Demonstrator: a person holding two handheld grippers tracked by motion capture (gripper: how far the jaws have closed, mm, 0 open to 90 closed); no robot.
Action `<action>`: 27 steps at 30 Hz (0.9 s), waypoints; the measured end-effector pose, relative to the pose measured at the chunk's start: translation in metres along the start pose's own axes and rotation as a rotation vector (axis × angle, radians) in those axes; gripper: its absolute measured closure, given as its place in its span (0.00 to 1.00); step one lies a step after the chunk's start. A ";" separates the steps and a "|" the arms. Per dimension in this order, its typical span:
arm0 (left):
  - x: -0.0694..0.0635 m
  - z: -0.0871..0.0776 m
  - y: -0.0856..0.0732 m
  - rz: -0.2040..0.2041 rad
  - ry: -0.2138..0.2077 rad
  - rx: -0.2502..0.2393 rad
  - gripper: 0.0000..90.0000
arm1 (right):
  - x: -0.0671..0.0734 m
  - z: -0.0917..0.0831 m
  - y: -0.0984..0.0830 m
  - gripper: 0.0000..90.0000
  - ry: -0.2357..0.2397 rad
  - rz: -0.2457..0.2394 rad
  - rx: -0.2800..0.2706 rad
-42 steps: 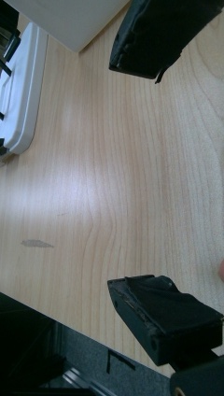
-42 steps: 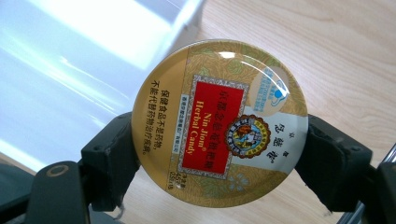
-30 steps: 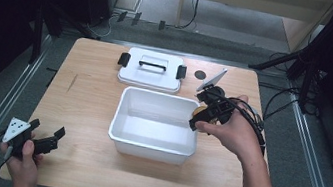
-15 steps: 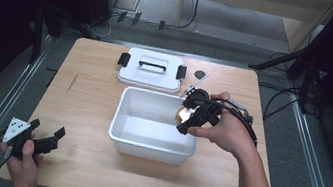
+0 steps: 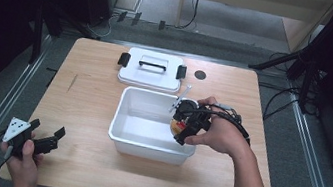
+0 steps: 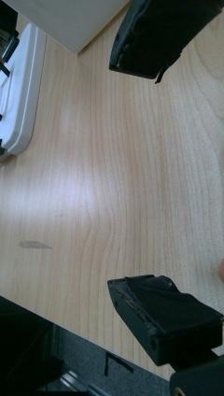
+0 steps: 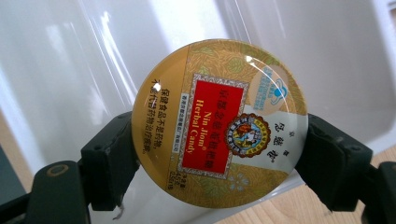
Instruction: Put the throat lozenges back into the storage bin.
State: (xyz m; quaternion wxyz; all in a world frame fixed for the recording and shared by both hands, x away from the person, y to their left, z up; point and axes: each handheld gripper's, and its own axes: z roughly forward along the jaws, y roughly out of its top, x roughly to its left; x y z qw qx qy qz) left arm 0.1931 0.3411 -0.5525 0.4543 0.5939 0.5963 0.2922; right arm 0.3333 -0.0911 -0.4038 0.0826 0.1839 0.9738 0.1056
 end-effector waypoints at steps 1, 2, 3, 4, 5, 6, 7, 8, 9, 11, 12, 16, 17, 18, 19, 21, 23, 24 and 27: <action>0.000 0.000 0.000 -0.001 -0.001 0.001 0.00 | 0.000 0.002 0.000 0.22 -0.003 -0.005 0.006; 0.000 0.000 0.000 -0.001 -0.001 0.001 0.00 | 0.000 0.002 0.000 0.22 -0.003 -0.005 0.006; 0.000 0.000 0.000 -0.001 -0.002 0.001 0.00 | 0.000 0.006 0.000 0.22 -0.003 -0.004 0.018; 0.000 0.000 0.000 -0.001 -0.002 0.001 0.00 | 0.001 0.007 0.000 0.22 -0.002 -0.005 0.023; 0.000 0.000 0.000 -0.001 -0.004 0.000 0.00 | 0.001 0.009 0.001 0.22 0.000 -0.009 0.024; 0.000 0.000 0.000 -0.001 -0.004 0.000 0.00 | 0.001 0.009 0.001 0.22 0.000 -0.009 0.024; 0.000 0.000 0.000 -0.001 -0.004 0.001 0.00 | 0.001 0.013 0.001 0.22 0.004 -0.005 0.032; 0.000 0.000 0.000 -0.002 -0.004 0.001 0.00 | 0.001 0.013 0.001 0.22 0.004 -0.005 0.032; 0.000 0.000 0.000 -0.001 -0.004 0.002 0.00 | 0.001 0.015 0.001 0.22 0.005 -0.005 0.038; 0.000 0.000 0.000 -0.001 -0.004 0.002 0.00 | 0.001 0.019 0.001 0.22 0.006 -0.003 0.044; 0.000 0.000 0.000 -0.001 -0.002 0.002 0.00 | 0.002 0.023 0.001 0.22 0.008 -0.003 0.056; 0.000 0.000 0.000 -0.001 -0.004 0.002 0.00 | 0.002 0.030 0.002 0.22 0.014 -0.015 0.073; 0.000 0.000 0.000 -0.002 -0.003 0.001 0.00 | 0.002 0.032 0.002 0.22 0.010 -0.019 0.079; 0.000 0.000 0.000 -0.001 -0.003 0.001 0.00 | 0.001 0.032 0.002 0.22 -0.002 -0.024 0.076; 0.000 0.000 0.000 -0.001 -0.003 0.001 0.00 | 0.001 0.032 0.003 0.22 0.000 -0.015 0.076; 0.000 0.000 0.000 -0.002 -0.003 0.001 0.00 | 0.000 0.033 0.004 0.22 -0.007 -0.005 0.077; 0.000 0.000 0.000 -0.004 -0.004 0.001 0.00 | 0.000 0.033 0.004 0.22 -0.011 -0.001 0.084; 0.001 0.000 0.000 -0.004 -0.004 0.002 0.00 | 0.000 0.034 0.004 0.22 -0.013 -0.003 0.086; 0.001 0.000 0.000 -0.004 -0.004 0.001 0.00 | 0.000 0.034 0.004 0.23 -0.020 -0.008 0.090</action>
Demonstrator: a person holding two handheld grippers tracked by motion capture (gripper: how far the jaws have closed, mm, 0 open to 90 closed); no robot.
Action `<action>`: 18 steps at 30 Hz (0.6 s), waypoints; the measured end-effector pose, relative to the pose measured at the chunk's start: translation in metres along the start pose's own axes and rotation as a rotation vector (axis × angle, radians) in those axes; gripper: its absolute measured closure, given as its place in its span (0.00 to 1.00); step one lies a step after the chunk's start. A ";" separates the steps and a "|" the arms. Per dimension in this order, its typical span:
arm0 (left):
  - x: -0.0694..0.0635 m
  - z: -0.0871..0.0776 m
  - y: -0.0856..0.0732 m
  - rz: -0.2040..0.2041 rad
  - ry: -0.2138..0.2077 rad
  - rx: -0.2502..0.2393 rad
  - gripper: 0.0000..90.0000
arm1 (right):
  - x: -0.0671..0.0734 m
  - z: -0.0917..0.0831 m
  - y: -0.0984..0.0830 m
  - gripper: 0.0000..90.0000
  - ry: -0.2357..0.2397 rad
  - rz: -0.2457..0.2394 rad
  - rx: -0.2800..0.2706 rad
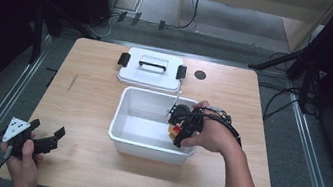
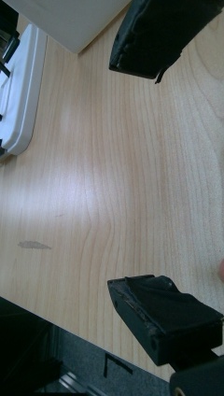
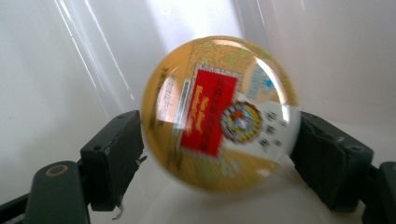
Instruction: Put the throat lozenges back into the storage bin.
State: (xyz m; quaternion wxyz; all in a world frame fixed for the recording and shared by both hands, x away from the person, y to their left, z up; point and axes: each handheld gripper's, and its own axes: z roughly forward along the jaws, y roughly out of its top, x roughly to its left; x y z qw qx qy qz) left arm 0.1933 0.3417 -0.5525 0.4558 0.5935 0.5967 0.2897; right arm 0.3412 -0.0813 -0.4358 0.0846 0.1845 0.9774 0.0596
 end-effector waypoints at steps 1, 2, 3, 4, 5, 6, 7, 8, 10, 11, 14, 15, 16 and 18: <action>0.000 0.000 0.000 0.000 0.000 0.001 0.00 | 0.000 0.000 0.000 0.23 -0.001 0.002 0.000; 0.000 0.000 0.000 0.000 0.000 0.001 0.00 | 0.000 0.000 0.000 0.23 -0.001 0.002 0.000; 0.000 0.000 0.000 0.000 -0.002 0.002 0.00 | 0.000 0.000 0.000 0.24 0.000 0.001 0.000; 0.000 0.000 0.000 0.000 -0.002 0.002 0.00 | -0.001 0.000 0.000 0.24 0.001 -0.001 0.000; 0.000 0.000 0.000 0.000 -0.002 0.002 0.00 | 0.000 0.000 0.000 0.23 0.001 0.002 0.001; 0.000 0.000 0.000 0.000 -0.002 0.002 0.00 | 0.000 0.000 0.000 0.23 0.001 0.002 0.001; 0.000 0.000 0.000 0.000 -0.002 0.002 0.00 | 0.000 0.000 0.000 0.23 0.002 0.001 -0.001; 0.000 0.000 0.000 0.000 -0.002 0.002 0.00 | -0.001 0.000 0.000 0.23 0.003 0.001 -0.001; 0.000 0.000 0.000 0.000 -0.001 0.003 0.00 | -0.001 -0.001 -0.001 0.23 0.005 0.002 -0.002; 0.000 0.000 0.000 0.000 -0.002 0.003 0.00 | -0.001 -0.001 -0.001 0.23 0.011 0.006 -0.010; 0.000 0.000 0.000 0.000 -0.002 0.003 0.00 | -0.002 -0.003 -0.002 0.24 0.009 0.012 -0.022; 0.000 0.000 0.000 0.000 -0.002 0.003 0.00 | -0.003 -0.007 -0.002 0.29 0.002 0.024 -0.041; 0.000 0.000 0.000 0.000 -0.002 0.003 0.00 | -0.003 -0.007 -0.002 0.29 0.002 0.024 -0.041; 0.000 0.000 0.000 -0.001 -0.004 0.002 0.00 | -0.005 -0.013 -0.003 0.38 0.004 0.044 -0.068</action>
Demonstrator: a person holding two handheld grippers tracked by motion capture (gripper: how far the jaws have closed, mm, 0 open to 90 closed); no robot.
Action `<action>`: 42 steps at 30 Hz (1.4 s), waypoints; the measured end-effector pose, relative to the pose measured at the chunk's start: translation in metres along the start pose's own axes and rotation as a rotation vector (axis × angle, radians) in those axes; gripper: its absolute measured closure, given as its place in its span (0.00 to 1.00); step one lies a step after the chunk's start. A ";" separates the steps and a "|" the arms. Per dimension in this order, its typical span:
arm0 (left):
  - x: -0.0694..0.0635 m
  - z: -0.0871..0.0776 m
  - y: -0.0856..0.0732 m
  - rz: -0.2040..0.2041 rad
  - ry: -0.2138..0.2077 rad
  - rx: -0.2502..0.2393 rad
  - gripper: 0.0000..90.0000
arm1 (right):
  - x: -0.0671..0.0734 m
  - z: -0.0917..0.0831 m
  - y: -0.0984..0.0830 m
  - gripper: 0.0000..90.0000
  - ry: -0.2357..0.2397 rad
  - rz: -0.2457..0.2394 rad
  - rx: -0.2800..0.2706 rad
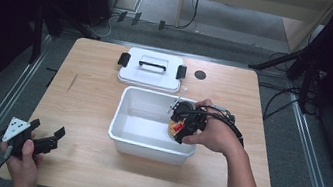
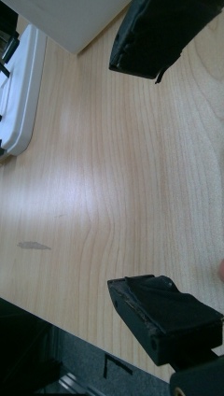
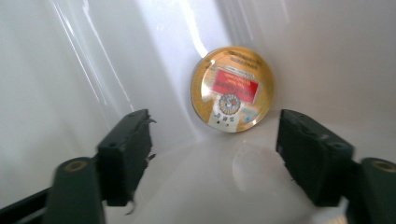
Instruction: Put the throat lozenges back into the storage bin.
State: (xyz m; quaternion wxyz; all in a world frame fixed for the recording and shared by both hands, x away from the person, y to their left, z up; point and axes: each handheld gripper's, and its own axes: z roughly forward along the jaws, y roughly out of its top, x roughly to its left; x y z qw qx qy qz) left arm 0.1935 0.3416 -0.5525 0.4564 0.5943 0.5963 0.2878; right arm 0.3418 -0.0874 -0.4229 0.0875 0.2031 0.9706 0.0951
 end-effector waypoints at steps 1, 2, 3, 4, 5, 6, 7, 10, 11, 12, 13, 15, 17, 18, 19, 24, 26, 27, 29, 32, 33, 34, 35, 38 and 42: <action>0.000 0.000 0.000 0.000 0.000 0.000 0.00 | -0.002 -0.009 -0.001 0.48 0.014 0.028 -0.040; 0.000 0.000 0.000 0.000 0.000 0.000 0.00 | -0.002 -0.009 -0.001 0.48 0.014 0.028 -0.040; 0.000 0.000 0.000 0.000 0.000 0.000 0.00 | -0.003 -0.013 -0.001 0.53 0.025 0.040 -0.053; 0.000 0.000 0.000 0.000 0.000 0.002 0.00 | -0.004 -0.018 -0.002 0.60 0.042 0.055 -0.069; 0.000 0.000 0.000 0.000 0.000 0.002 0.00 | -0.004 -0.023 -0.003 0.64 0.042 0.066 -0.083; 0.000 0.000 0.000 0.000 0.001 0.003 0.00 | -0.004 -0.026 -0.003 0.70 0.036 0.074 -0.092; 0.000 0.000 0.000 0.000 0.000 0.003 0.00 | -0.006 -0.036 -0.006 0.81 0.036 0.119 -0.111; 0.000 0.000 0.000 0.001 0.001 0.003 0.00 | -0.008 -0.044 -0.009 0.88 0.052 0.143 -0.127; 0.000 0.000 0.000 0.000 0.001 0.003 0.00 | -0.008 -0.046 -0.010 0.89 0.051 0.153 -0.135; 0.000 0.000 0.000 0.002 0.001 0.003 0.00 | -0.008 -0.050 -0.012 0.89 0.048 0.155 -0.139; 0.000 0.000 0.000 0.002 0.000 0.003 0.00 | -0.009 -0.053 -0.014 0.90 0.046 0.159 -0.145; 0.000 0.000 0.000 -0.001 0.002 0.002 0.00 | -0.009 -0.060 -0.019 0.90 0.041 0.167 -0.152; 0.000 0.000 0.000 0.000 0.002 0.001 0.00 | -0.010 -0.069 -0.028 0.90 0.030 0.187 -0.162; 0.000 0.000 0.000 0.000 0.002 0.001 0.00 | -0.010 -0.069 -0.028 0.90 0.030 0.187 -0.162; 0.000 0.000 0.000 0.000 0.003 0.002 0.00 | -0.011 -0.071 -0.031 0.90 0.026 0.189 -0.164; 0.000 0.001 0.000 0.000 0.003 0.001 0.00 | -0.016 -0.079 -0.048 0.89 0.004 0.230 -0.174; 0.000 0.000 0.000 0.002 0.003 0.004 0.00 | -0.018 -0.079 -0.056 0.89 0.003 0.251 -0.172; 0.000 0.000 0.000 0.002 0.003 0.005 0.00 | -0.020 -0.077 -0.063 0.87 0.001 0.258 -0.166; 0.000 0.000 0.000 -0.001 0.003 0.001 0.00 | -0.020 -0.076 -0.066 0.86 0.002 0.264 -0.166; 0.000 0.000 0.000 0.002 0.002 0.002 0.00 | -0.023 -0.070 -0.076 0.80 0.001 0.280 -0.163; 0.000 0.000 0.000 0.003 0.002 0.004 0.00 | -0.024 -0.064 -0.084 0.72 0.004 0.296 -0.160; 0.000 0.000 0.000 0.002 0.002 0.004 0.00 | -0.024 -0.064 -0.084 0.72 0.004 0.296 -0.160; 0.000 0.000 0.000 0.002 0.002 0.004 0.00 | -0.024 -0.061 -0.087 0.66 -0.007 0.309 -0.159; 0.000 0.000 0.000 0.001 0.002 0.003 0.00 | -0.024 -0.054 -0.099 0.56 -0.022 0.378 -0.166; 0.000 0.000 0.000 0.003 0.001 0.002 0.00 | -0.022 -0.046 -0.116 0.30 -0.059 0.450 -0.216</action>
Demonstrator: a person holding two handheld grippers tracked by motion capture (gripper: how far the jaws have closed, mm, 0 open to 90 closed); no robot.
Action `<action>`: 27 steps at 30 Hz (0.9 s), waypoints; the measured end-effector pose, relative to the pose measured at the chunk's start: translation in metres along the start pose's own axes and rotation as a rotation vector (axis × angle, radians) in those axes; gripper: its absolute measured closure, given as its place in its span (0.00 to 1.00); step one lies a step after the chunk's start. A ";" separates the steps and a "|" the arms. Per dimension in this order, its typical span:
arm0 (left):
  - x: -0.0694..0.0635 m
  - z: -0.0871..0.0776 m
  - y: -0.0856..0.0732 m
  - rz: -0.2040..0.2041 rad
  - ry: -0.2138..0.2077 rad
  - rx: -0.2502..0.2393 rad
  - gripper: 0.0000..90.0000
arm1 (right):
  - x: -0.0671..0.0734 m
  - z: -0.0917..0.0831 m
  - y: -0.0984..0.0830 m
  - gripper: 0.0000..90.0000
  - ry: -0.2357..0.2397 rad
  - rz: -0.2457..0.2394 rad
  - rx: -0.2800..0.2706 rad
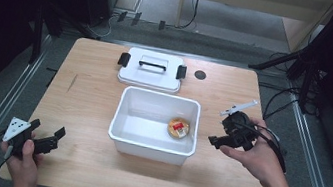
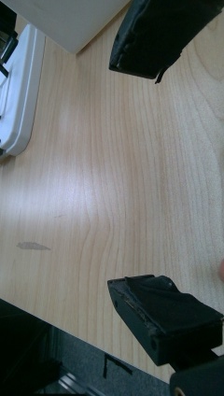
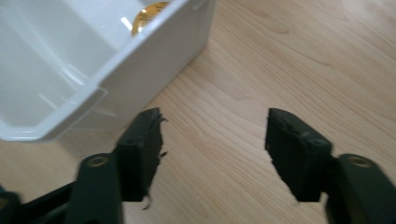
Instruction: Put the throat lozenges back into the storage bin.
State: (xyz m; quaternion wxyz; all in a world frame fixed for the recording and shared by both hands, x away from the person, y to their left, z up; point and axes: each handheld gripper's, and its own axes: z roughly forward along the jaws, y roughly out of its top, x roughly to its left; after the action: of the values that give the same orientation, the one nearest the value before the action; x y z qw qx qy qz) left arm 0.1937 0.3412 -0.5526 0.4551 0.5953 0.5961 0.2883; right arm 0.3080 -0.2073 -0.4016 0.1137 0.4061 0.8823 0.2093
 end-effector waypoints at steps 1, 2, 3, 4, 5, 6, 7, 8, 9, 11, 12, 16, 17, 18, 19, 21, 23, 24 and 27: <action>0.000 0.000 0.000 0.002 0.002 0.001 0.00 | -0.002 0.002 -0.004 0.24 -0.012 0.024 -0.006; 0.000 0.000 0.000 0.002 0.002 0.002 0.00 | -0.004 0.003 -0.007 0.18 -0.019 0.037 -0.013; 0.000 0.000 0.000 0.003 0.002 0.001 0.00 | -0.005 0.004 -0.010 0.15 -0.031 0.054 -0.020; 0.000 0.000 0.000 0.004 0.004 0.001 0.00 | -0.010 0.007 -0.021 0.10 -0.037 0.102 -0.066; 0.000 0.000 0.000 0.005 0.003 0.001 0.00 | -0.012 0.008 -0.025 0.05 -0.031 0.113 -0.085; 0.000 0.000 0.000 0.005 0.003 0.001 0.00 | -0.012 0.008 -0.025 0.05 -0.031 0.113 -0.085; -0.001 0.000 0.000 0.007 0.004 0.000 0.00 | -0.016 0.010 -0.034 0.00 -0.032 0.162 -0.122; -0.001 0.000 0.000 0.007 0.004 0.000 0.00 | -0.016 0.010 -0.034 0.00 -0.032 0.162 -0.122; -0.001 0.000 0.000 0.007 0.005 -0.002 0.00 | -0.019 0.012 -0.044 0.00 -0.044 0.194 -0.165; -0.001 0.000 0.000 0.011 0.005 -0.002 0.00 | -0.020 0.013 -0.049 0.00 -0.053 0.201 -0.190; -0.001 0.000 0.000 0.013 0.006 0.001 0.00 | -0.020 0.015 -0.054 0.00 -0.065 0.208 -0.216; -0.001 0.000 0.000 0.016 0.007 0.003 0.00 | -0.025 0.022 -0.078 0.00 -0.131 0.262 -0.305; -0.001 0.000 0.000 0.018 0.008 0.004 0.00 | -0.026 0.025 -0.083 0.00 -0.138 0.270 -0.315; -0.001 0.000 0.000 0.018 0.008 0.004 0.00 | -0.026 0.025 -0.083 0.00 -0.138 0.270 -0.315; -0.001 0.000 0.000 0.018 0.008 0.004 0.00 | -0.027 0.027 -0.088 0.00 -0.144 0.280 -0.323; -0.001 0.000 0.000 0.019 0.008 0.004 0.00 | -0.029 0.033 -0.099 0.00 -0.148 0.298 -0.340; -0.002 0.000 0.000 0.020 0.009 0.003 0.00 | -0.030 0.037 -0.107 0.00 -0.156 0.306 -0.349; -0.002 0.000 0.000 0.020 0.010 0.003 0.00 | -0.031 0.040 -0.113 0.00 -0.155 0.317 -0.356; -0.002 0.000 0.000 0.023 0.014 0.003 0.00 | -0.032 0.047 -0.127 0.00 -0.161 0.335 -0.375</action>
State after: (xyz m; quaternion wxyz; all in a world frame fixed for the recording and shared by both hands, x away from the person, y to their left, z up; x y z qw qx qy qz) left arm 0.1933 0.3391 -0.5522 0.4469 0.6009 0.5926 0.2967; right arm 0.2615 -0.2928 -0.5005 0.2208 0.5337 0.7366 0.3520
